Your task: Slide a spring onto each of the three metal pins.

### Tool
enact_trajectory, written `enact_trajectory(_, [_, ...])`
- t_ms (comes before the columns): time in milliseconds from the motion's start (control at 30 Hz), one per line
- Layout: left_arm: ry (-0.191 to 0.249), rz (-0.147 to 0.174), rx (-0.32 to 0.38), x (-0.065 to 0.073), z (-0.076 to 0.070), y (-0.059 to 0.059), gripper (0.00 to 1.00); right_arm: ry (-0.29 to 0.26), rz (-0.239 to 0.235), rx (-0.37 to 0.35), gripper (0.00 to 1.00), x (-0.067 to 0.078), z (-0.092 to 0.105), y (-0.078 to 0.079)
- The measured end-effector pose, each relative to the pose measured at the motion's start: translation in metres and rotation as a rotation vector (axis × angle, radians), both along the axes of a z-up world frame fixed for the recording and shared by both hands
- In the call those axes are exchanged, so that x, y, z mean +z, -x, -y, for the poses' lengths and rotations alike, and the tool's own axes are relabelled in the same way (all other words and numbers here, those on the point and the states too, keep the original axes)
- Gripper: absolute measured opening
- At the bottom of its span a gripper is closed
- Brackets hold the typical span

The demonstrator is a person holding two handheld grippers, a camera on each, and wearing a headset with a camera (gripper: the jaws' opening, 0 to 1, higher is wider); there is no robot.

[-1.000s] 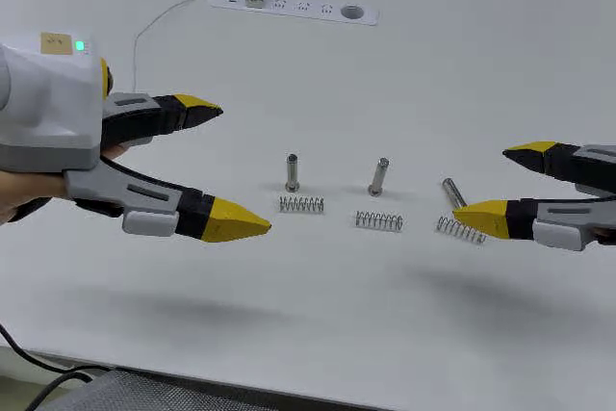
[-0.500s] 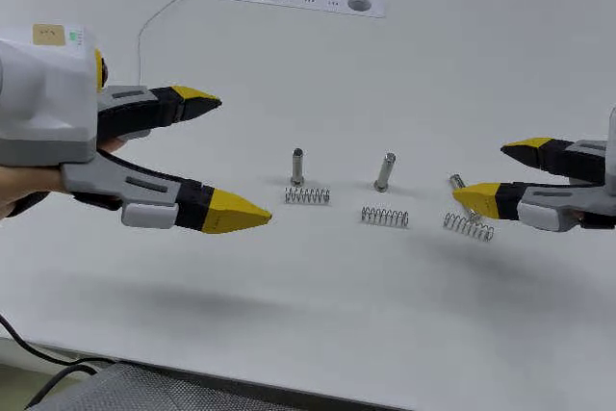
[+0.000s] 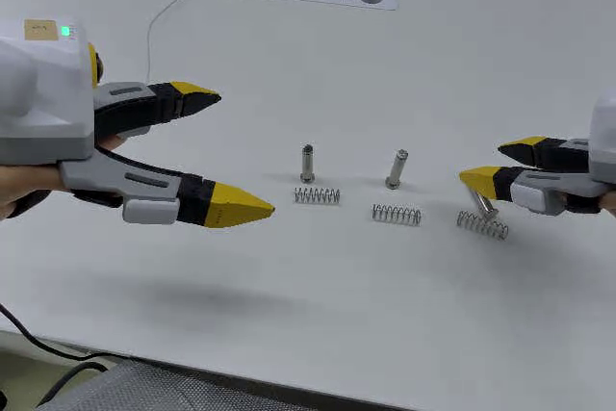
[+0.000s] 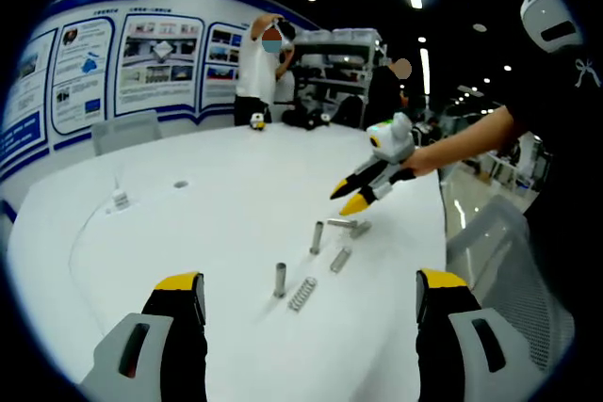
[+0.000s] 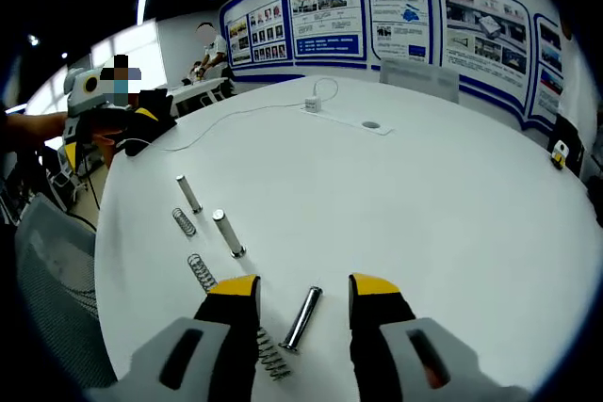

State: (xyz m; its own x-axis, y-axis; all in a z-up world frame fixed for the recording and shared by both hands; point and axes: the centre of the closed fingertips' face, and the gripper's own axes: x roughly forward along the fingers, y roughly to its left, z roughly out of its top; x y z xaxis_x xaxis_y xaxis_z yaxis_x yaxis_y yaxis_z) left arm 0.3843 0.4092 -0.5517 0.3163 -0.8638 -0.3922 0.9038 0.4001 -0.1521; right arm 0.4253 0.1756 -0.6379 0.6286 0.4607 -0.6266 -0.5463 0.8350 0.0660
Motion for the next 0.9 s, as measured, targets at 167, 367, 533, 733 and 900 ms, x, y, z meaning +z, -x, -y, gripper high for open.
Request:
enact_trajectory(167, [0.001,-0.004,0.01,-0.002,-0.002,-0.002,0.94,-0.005,-0.031,-0.037,0.32,-0.01,0.004,-0.003])
enact_trajectory(367, [-0.005,-0.007,0.014,-0.004,-0.005,-0.001,0.94,0.013,-0.05,-0.042,0.27,-0.019,0.003,-0.004])
enact_trajectory(533, [-0.017,-0.013,0.02,-0.007,-0.01,-0.001,0.94,0.044,-0.063,-0.06,0.23,-0.026,0.006,-0.005])
enact_trajectory(733, [-0.017,-0.015,0.025,-0.009,-0.011,-0.001,0.94,0.049,-0.095,-0.059,0.22,-0.033,0.004,0.0])
enact_trajectory(900, [-0.005,-0.019,0.028,-0.007,-0.009,-0.001,0.94,0.061,-0.097,-0.044,0.21,-0.035,-0.001,0.001])
